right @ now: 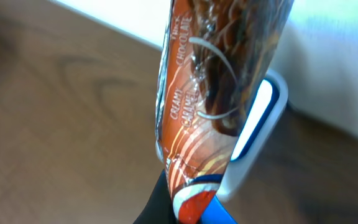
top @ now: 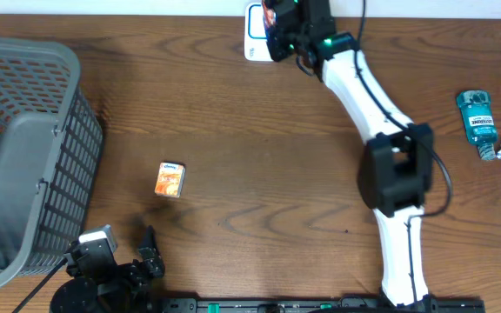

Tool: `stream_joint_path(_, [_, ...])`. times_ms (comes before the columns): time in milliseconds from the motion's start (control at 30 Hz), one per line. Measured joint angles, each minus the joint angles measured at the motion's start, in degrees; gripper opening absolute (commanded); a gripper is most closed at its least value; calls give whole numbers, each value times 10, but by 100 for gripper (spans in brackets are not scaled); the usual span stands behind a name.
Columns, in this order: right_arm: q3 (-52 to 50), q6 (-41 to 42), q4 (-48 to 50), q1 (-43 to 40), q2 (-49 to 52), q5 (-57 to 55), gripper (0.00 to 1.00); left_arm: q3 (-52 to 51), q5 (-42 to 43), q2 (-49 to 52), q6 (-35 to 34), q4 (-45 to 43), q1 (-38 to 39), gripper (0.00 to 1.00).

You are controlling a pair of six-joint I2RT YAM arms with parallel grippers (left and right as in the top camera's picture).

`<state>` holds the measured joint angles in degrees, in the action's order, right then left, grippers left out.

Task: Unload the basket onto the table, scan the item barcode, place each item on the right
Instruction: 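Hold the candy bar up against the scanner face, then carry the candy bar to the right edge and release it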

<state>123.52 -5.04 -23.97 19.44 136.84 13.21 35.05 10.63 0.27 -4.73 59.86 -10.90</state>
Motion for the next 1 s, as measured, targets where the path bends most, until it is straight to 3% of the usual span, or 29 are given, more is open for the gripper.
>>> stream_joint_path(233, [199,1,-6,3,156,-38,1,0,0,0,0,0,0,98])
stream_joint_path(600, [254,-14,-42,3,182,-116,1,0,0,0,0,0,0,98])
stream_joint_path(1000, [358,2,-463,-34,136,-204,1,0,0,0,0,0,0,98])
